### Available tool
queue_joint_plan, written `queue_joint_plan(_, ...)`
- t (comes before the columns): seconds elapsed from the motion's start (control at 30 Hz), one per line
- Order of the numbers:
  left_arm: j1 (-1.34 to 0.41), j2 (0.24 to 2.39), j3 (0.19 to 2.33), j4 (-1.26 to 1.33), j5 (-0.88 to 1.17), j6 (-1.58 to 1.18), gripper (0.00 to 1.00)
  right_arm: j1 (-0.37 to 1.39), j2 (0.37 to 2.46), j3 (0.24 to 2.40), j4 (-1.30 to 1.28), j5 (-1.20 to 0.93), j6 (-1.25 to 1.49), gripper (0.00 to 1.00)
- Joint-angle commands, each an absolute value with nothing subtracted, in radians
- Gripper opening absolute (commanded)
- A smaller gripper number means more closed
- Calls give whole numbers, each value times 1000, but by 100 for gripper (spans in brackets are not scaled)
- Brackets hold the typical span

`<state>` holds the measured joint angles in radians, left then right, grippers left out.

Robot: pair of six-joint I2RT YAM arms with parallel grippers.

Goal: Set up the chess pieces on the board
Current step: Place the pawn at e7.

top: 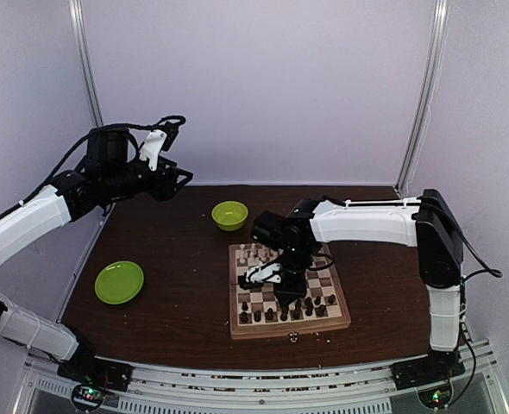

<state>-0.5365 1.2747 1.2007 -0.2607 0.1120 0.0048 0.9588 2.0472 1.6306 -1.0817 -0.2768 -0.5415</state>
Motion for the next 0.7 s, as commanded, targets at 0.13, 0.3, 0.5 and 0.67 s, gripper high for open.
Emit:
queue_joint_plan(0.13,-537,1281,1224,-241,131,-5,56,962,2066,1660,-1081,-253,-529,12)
queue_joint_plan(0.3,-537,1281,1224,-241,132,-5,56,962,2067,1660,-1087,-254,-530,23)
queue_joint_plan(0.5,-537,1282,1224,-241,136,-5,56,961,2039,1683,-1098,-246,-526,28)
queue_joint_plan(0.67,-537,1282,1224,-241,134,-4,56,953,2006,1750,-1156,-245,-550,30)
